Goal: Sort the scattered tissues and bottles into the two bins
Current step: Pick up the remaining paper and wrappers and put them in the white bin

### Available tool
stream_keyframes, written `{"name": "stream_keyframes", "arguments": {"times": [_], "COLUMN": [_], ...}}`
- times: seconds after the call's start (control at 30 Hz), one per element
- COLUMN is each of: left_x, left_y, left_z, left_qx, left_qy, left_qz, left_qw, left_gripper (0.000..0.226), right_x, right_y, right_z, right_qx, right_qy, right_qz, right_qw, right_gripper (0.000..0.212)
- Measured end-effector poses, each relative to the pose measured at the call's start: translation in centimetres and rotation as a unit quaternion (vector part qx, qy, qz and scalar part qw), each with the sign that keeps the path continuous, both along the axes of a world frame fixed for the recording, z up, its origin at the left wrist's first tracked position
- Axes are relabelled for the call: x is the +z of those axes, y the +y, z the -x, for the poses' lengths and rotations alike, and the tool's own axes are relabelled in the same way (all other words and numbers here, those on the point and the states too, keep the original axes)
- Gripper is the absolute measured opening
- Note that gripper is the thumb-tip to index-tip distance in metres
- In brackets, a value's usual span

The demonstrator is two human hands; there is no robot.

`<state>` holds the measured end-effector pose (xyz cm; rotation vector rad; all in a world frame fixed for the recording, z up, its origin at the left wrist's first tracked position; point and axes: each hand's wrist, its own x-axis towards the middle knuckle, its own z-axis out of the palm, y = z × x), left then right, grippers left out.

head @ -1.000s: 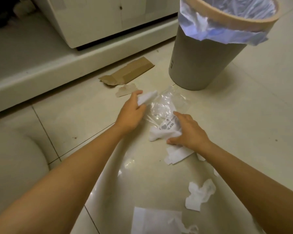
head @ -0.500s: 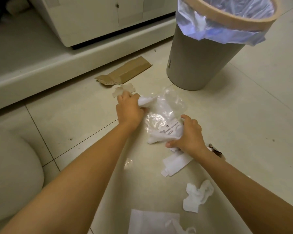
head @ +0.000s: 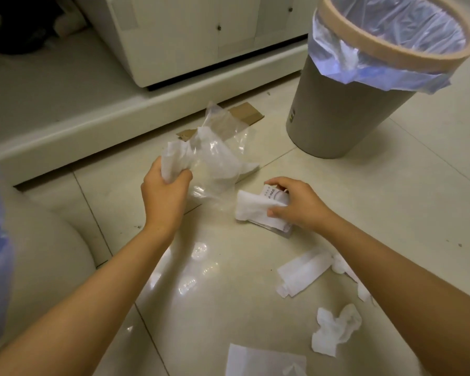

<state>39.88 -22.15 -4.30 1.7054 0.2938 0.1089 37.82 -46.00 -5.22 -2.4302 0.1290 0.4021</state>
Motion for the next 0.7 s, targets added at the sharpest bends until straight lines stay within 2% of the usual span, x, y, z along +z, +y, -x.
{"name": "stream_keyframes", "arguments": {"times": [0.1,0.2,0.3,0.37,0.43,0.5,0.6,0.7], "left_x": [0.9,1.5,1.2,0.6,0.1,-0.1,-0.3,-0.9], "left_y": [1.7,3.4,4.0,4.2,4.4,4.5,4.1,3.8], "left_z": [0.4,1.1,2.4,3.3,4.0,4.4,4.8,4.8], "left_qx": [0.029,0.104,0.176,0.193,0.197,0.185,0.12,0.019], "left_qy": [0.007,0.026,0.093,0.131,0.157,0.181,0.203,0.224], "left_qz": [0.009,0.045,0.115,0.146,0.19,0.231,0.282,0.245], "left_qw": [1.0,0.993,0.973,0.961,0.949,0.938,0.93,0.943], "left_gripper": [0.016,0.013,0.017,0.016,0.018,0.021,0.022,0.015], "right_x": [0.8,1.4,1.8,1.7,1.6,1.8,2.3,2.7], "right_y": [-0.7,-1.7,-1.3,-0.2,1.0,2.2,4.1,6.2], "right_z": [-0.8,-2.0,-3.3,-3.8,-4.0,-4.1,-3.7,-2.8], "right_qx": [-0.002,0.017,0.104,0.164,0.181,0.172,0.161,0.137], "right_qy": [0.0,-0.009,0.022,0.053,0.074,0.117,0.207,0.216], "right_qz": [-0.047,-0.074,-0.054,-0.046,-0.061,-0.119,-0.259,-0.319], "right_qw": [0.999,0.997,0.993,0.984,0.979,0.971,0.929,0.913], "right_gripper": [0.016,0.018,0.019,0.018,0.02,0.022,0.034,0.041]}}
